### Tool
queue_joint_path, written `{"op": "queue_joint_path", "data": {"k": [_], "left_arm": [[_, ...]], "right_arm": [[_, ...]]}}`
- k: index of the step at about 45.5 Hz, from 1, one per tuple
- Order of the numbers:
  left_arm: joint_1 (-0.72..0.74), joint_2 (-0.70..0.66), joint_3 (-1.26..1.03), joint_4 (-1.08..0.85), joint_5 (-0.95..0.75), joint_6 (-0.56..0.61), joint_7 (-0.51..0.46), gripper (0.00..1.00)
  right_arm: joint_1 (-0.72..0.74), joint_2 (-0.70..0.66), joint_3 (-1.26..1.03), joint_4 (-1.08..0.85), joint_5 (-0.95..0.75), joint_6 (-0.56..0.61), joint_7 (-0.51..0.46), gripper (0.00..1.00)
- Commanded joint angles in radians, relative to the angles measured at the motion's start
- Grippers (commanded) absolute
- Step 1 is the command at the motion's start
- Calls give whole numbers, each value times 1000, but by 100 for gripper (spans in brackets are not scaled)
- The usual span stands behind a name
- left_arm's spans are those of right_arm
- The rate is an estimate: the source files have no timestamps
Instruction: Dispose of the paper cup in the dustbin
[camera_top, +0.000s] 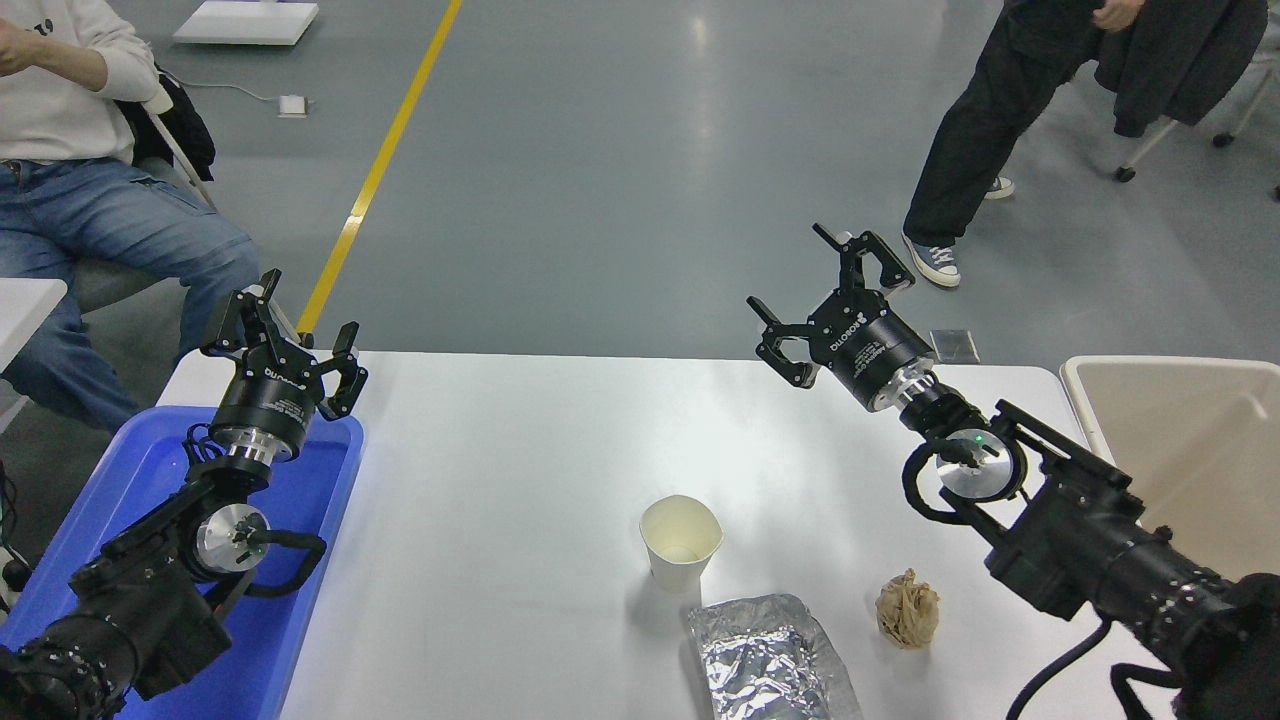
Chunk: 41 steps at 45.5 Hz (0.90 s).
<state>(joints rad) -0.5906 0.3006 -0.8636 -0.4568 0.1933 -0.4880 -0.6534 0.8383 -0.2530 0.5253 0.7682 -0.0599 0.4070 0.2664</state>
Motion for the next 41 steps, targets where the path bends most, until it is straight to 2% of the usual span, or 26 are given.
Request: {"op": "queue_joint_path", "data": {"k": [1,12,20,27,41], "left_arm": [[0,0,0,0,0,0,0,100],[0,0,-2,0,0,-1,0,100],[0,0,0,0,0,0,0,100],[0,0,-2,0,0,0,0,100],[0,0,0,0,1,0,0,100]], "right_arm": [[84,-158,-214,137,-78,-20,4,100],[222,-360,-424,319,-228,-46,4,100],[364,-422,-609,399,-352,-56,4,100],[443,-393,-741,424,-455,-74,5,100],[518,-164,-892,304,-488,-137,5,100]]}}
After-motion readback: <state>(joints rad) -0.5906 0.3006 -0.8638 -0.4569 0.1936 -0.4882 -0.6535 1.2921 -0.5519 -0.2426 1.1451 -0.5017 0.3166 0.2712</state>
